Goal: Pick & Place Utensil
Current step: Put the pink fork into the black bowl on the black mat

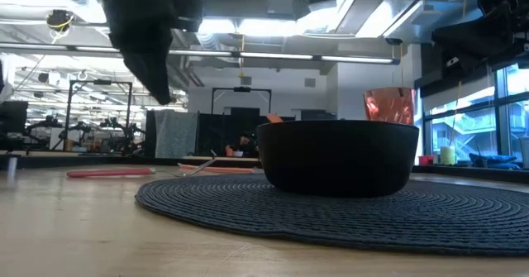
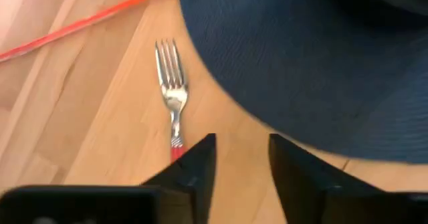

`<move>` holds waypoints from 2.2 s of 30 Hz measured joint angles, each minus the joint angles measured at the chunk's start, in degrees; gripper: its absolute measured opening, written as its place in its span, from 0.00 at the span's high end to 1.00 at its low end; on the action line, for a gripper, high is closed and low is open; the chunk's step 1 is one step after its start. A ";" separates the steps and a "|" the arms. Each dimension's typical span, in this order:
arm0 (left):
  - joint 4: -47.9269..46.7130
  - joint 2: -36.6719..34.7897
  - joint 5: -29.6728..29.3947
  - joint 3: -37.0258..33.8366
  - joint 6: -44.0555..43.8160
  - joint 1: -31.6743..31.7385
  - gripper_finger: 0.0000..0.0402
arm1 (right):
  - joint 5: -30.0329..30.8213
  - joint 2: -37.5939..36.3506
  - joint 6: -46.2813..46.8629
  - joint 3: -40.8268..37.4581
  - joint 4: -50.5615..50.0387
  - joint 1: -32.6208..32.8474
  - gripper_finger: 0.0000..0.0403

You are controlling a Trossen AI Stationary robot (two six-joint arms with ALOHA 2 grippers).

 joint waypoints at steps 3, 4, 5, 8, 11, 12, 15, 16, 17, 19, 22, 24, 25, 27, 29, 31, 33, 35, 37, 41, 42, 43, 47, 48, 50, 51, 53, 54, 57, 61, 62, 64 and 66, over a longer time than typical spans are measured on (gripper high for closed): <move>-0.16 1.61 -0.92 -0.02 -1.09 1.29 0.54 | 0.01 0.00 -0.12 0.01 0.00 0.00 0.94; -0.16 2.18 -1.31 -0.02 -2.59 1.88 0.51 | 0.03 0.00 -0.05 0.01 0.00 0.02 0.94; -0.16 2.83 -1.18 -0.02 -4.23 2.51 0.48 | 0.04 0.00 -0.03 0.01 0.00 0.00 0.94; -0.18 5.43 2.49 -0.02 -5.86 4.58 0.41 | 0.07 0.00 -0.03 0.01 0.00 -0.01 0.94; -0.21 8.53 6.33 -0.02 -3.90 6.42 0.38 | 0.05 0.00 -0.03 0.01 0.00 0.01 0.94; -0.24 9.53 7.25 -0.02 -3.32 7.07 0.37 | 0.05 0.00 -0.03 0.01 0.00 0.01 0.94; -0.15 12.26 8.59 -0.02 -1.49 9.20 0.36 | 0.07 0.00 -0.05 0.01 0.00 0.00 0.94; -0.20 13.11 8.65 -0.02 -0.97 9.80 0.36 | 0.07 0.00 -0.14 0.01 0.00 0.01 0.94; -0.16 13.71 8.64 -0.02 -0.52 10.40 0.36 | 0.07 0.00 -0.18 0.01 0.00 -0.01 0.94; -0.12 14.74 8.67 -0.02 0.33 11.48 0.36 | 0.07 0.00 -0.18 0.01 0.00 -0.01 0.94; -0.17 16.03 8.81 -0.04 1.19 12.87 0.36 | 0.07 0.00 -0.18 0.00 -0.02 -0.01 0.94; -0.32 16.67 8.81 -0.04 1.51 13.59 0.36 | 0.07 0.00 -0.18 0.01 -0.07 0.01 0.94; -0.34 17.09 8.94 -0.04 1.75 13.87 0.36 | 0.07 0.00 -0.18 0.01 -0.07 0.01 0.94; -0.15 17.58 9.85 0.00 2.81 14.38 0.36 | 0.07 0.00 0.06 0.01 -0.24 -0.01 0.94; -0.01 18.29 10.65 -0.21 3.87 14.90 0.37 | 0.07 0.00 0.08 0.01 -0.40 0.00 0.94; -0.36 19.17 11.04 -0.13 4.57 15.38 0.38 | 0.04 0.02 0.10 0.01 -0.47 -0.01 0.94; -0.46 19.90 11.84 0.04 5.22 15.77 0.41 | 0.07 0.02 0.15 0.01 -0.46 -0.01 0.94; -0.44 20.58 12.84 0.20 6.17 16.11 0.45 | 0.07 0.02 0.15 0.01 -0.48 -0.01 0.94; -0.42 20.77 13.05 0.24 6.43 16.09 0.51 | 0.09 0.02 0.04 0.01 -0.46 0.01 0.94; 0.24 20.76 13.36 0.16 5.97 15.95 0.67 | 0.09 0.02 0.04 0.01 -0.47 0.00 0.94; 0.40 20.74 13.43 0.15 5.77 15.93 0.71 | 0.09 0.02 0.06 0.01 -0.48 0.00 0.94; 0.55 20.74 13.62 0.15 5.66 15.83 0.75 | 0.09 0.02 0.10 0.01 -0.48 -0.01 0.94; 0.83 20.74 12.43 0.15 6.17 14.31 0.92 | 0.09 0.02 0.23 -0.02 -0.48 -0.01 0.94; 0.79 20.74 11.89 0.15 6.51 13.95 0.94 | 0.09 0.02 0.03 0.01 -0.48 -0.01 0.94; 0.78 20.74 9.90 0.15 6.35 13.13 0.94 | 0.09 0.02 -0.12 0.01 -0.47 -0.01 0.94; 0.65 20.74 9.16 0.17 6.05 12.74 0.95 | 0.09 0.02 -0.15 0.01 -0.46 0.00 0.94; -0.26 20.90 8.11 0.67 5.94 11.86 0.95 | 0.11 0.02 -0.16 0.01 -0.46 0.01 0.94; -1.03 21.06 7.57 1.21 5.98 11.37 0.95 | 0.11 0.02 -0.16 0.01 -0.46 -0.01 0.94; -3.03 20.75 5.72 3.32 6.13 9.63 0.96 | 0.11 0.02 -0.16 0.01 -0.46 0.00 0.94; -8.83 19.71 1.43 7.86 6.37 7.09 0.96 | 0.11 0.02 -0.02 0.01 -0.47 0.01 0.94; -11.27 19.57 -0.04 9.23 6.18 6.47 0.96 | 0.11 0.02 0.03 0.01 -0.47 0.00 0.94; -18.35 19.56 -2.12 10.75 5.18 5.31 0.96 | 0.11 0.02 0.03 0.01 -0.46 0.02 0.94; -19.92 19.64 -2.59 12.33 4.26 4.63 0.96 | 0.11 0.02 0.02 0.01 -0.46 0.01 0.94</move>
